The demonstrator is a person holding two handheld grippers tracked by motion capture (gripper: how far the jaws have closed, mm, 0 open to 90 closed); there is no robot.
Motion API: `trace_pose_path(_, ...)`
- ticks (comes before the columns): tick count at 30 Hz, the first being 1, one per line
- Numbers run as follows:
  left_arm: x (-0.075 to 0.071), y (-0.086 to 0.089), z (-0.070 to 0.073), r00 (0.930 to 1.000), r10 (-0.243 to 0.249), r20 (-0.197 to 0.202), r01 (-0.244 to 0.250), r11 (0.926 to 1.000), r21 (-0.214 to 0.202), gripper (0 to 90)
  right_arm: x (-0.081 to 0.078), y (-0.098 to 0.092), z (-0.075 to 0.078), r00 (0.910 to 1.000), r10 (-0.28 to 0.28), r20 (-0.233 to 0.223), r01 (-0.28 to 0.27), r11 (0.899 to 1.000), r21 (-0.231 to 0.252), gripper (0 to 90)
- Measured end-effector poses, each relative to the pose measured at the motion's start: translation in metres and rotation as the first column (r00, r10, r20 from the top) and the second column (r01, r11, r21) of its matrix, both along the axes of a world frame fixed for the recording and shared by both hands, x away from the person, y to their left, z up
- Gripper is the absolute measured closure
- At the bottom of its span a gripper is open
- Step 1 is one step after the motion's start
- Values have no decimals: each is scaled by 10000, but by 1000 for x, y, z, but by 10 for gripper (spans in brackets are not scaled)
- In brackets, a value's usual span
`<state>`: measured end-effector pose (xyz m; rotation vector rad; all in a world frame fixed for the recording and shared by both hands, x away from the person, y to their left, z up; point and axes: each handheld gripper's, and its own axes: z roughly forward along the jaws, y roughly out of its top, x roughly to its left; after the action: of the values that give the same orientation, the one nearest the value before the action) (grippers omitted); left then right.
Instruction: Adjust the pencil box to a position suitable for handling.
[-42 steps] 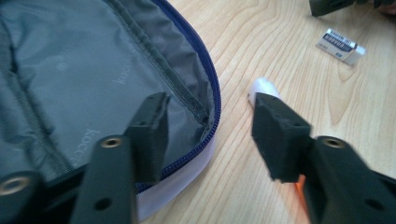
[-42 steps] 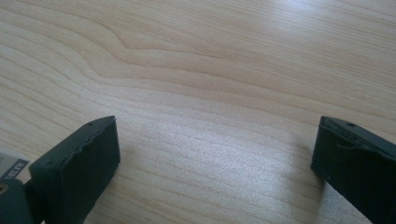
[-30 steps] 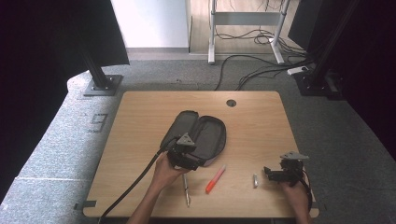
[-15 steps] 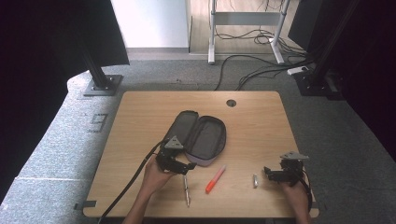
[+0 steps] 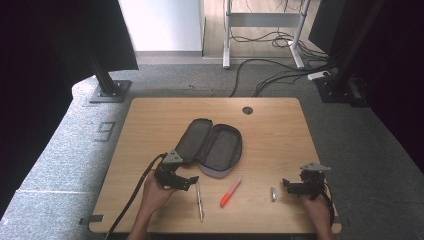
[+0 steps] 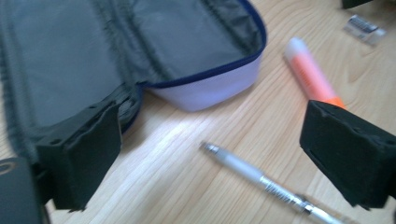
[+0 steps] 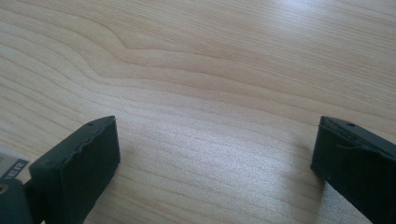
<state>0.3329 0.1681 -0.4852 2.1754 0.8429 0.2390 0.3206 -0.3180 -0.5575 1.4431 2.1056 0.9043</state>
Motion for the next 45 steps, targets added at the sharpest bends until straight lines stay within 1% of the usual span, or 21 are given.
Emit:
trace_pose_path(1,-1,4,-2,9999,105,-36,-105,9999,-20,34,0,0,0,10000,-1,0,1,10000,1,4)
trace_pose_path(2,-1,4,-2,9999,105,-36,-105,9999,-20,28,0,0,0,10000,-1,0,1,10000,1,4)
trace_pose_path(7,-4,16,-11,9991,400,-162,-401,9992,-65,9,0,0,0,10000,-1,-1,1,10000,1,3)
trace_pose_path(9,-6,23,-17,9982,541,-253,-544,9985,-103,0,0,0,0,10000,-4,-2,4,10000,-2,4)
trace_pose_path(10,-6,23,-17,9982,541,-253,-544,9985,-103,0,0,0,0,10000,-4,-2,4,10000,-2,4)
trace_pose_path(11,-7,28,-21,9979,594,-252,-597,9981,-131,0,0,0,0,10000,-5,-2,5,10000,-1,3)
trace_pose_path(14,-8,31,-24,9976,657,-215,-658,9978,-68,0,0,0,0,10000,-5,-2,5,10000,-4,3)
trace_pose_path(17,-10,36,-28,9970,768,-45,-768,9970,72,0,0,0,0,10000,-6,0,6,10000,-8,3)
trace_pose_path(19,-11,39,-31,9967,813,-16,-813,9967,31,0,0,0,0,10000,-8,-1,8,10000,-8,3)
trace_pose_path(20,-13,41,-34,9958,908,86,-908,9958,69,0,0,0,0,10000,-7,-1,7,10000,-10,3)
trace_pose_path(22,-14,42,-36,9957,925,104,-926,9956,103,0,0,0,0,10000,-9,0,9,10000,-10,3)
trace_pose_path(27,-16,48,-46,9936,1115,162,-1120,9930,387,0,0,0,0,10000,-10,-2,10,10000,-6,3)
trace_pose_path(29,-16,49,-52,9928,1191,104,-1195,9913,558,0,0,0,0,10000,-12,-3,12,10000,-8,3)
trace_pose_path(31,-16,49,-54,9925,1220,111,-1224,9905,628,0,0,0,0,10000,-9,-1,9,10000,-8,3)
trace_pose_path(35,-15,48,-61,9920,1260,19,-1256,9872,986,0,0,0,0,10000,-9,-3,9,10000,-7,3)
trace_pose_path(37,-15,48,-62,9914,1310,-5,-1301,9849,1140,0,0,0,0,10000,-11,-5,11,10000,-6,3)
trace_pose_path(38,-14,48,-63,9912,1318,-86,-1299,9845,1180,0,0,0,0,10000,-12,-5,12,10000,-7,3)
trace_pose_path(42,-15,46,-63,9907,1359,23,-1350,9817,1340,0,0,0,0,10000,-10,-7,10,10000,-5,3)
trace_pose_path(45,-15,46,-64,9899,1417,39,-1410,9813,1313,0,0,0,0,10000,-10,-5,10,10000,-4,3)
